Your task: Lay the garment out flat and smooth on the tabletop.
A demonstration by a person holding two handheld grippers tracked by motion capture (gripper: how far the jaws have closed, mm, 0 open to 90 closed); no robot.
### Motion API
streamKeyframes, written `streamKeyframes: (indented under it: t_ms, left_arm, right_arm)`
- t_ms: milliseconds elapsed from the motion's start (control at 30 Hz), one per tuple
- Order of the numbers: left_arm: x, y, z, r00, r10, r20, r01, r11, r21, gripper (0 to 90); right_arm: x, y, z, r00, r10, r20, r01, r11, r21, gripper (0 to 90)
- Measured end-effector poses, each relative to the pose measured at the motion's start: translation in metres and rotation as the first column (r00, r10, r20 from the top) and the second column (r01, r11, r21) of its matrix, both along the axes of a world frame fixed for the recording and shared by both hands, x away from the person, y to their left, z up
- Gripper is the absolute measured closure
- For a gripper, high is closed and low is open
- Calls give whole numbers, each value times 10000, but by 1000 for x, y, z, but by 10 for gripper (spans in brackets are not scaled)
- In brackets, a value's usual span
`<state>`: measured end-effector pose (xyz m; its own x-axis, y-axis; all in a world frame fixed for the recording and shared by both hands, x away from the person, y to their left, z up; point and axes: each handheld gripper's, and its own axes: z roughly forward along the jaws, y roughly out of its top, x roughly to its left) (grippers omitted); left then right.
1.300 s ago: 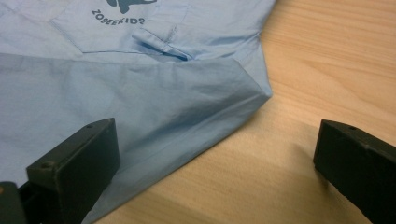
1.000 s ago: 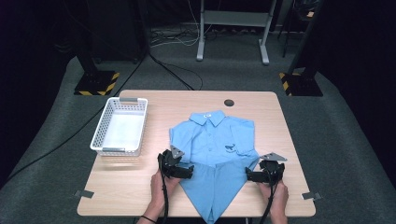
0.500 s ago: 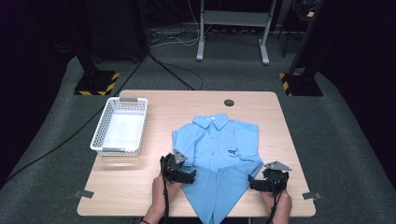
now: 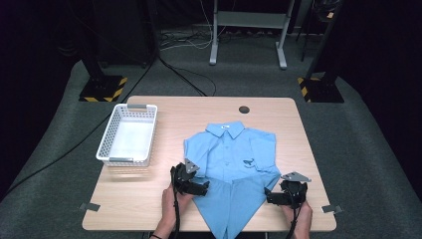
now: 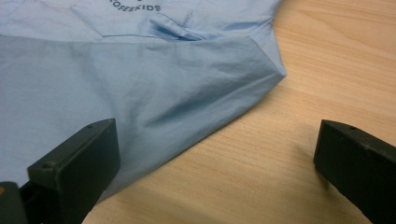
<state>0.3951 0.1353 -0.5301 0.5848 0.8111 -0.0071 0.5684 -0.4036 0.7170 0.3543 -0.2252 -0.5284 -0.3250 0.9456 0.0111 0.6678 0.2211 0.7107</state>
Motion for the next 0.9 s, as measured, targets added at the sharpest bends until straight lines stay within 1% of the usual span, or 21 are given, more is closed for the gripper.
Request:
streamKeyframes:
  t_ms: [100,200,233,333,400,467,600,633,667,700,767,900]
  left_arm:
    - [0,0,0,10000,3,-1,-3,10000,-2,6]
    - [0,0,0,10000,-7,-1,7,10000,-1,6]
    - [0,0,0,10000,-10,-2,10,10000,-1,6]
    - [0,0,0,10000,-15,-2,15,10000,-4,6]
    - [0,0,0,10000,-20,1,20,10000,-3,6]
    - [0,0,0,10000,-20,-1,20,10000,-3,6]
    - [0,0,0,10000,-28,-1,28,10000,-2,6]
    - [0,0,0,10000,-31,0,31,10000,-5,6]
    - [0,0,0,10000,-31,0,31,10000,-5,6]
    - [0,0,0,10000,-32,-1,32,10000,-3,6]
    - [0,0,0,10000,-35,0,35,10000,-5,6]
    - [0,0,0,10000,-36,1,36,10000,-5,6]
  right_arm:
    - [4,1,2,9999,96,-32,-96,9999,87,5]
    - [11,5,10,9995,122,280,-127,9997,191,10]
    - [14,7,14,9993,155,348,-160,9997,161,11]
    - [27,17,22,9988,335,366,-333,9994,-75,11]
    - [36,24,25,9979,549,342,-541,9982,-252,15]
    - [46,31,26,9973,704,200,-697,9970,-328,14]
    - [63,37,26,9978,659,55,-658,9974,-290,21]
    - [72,39,25,9985,547,-70,-549,9982,-241,26]
    - [72,39,25,9985,547,-70,-549,9982,-241,26]
    - [76,40,24,9986,518,-122,-521,9983,-274,33]
    - [83,41,23,9982,505,-312,-517,9980,-365,66]
    - [91,42,18,9979,308,-571,-338,9980,-530,222]
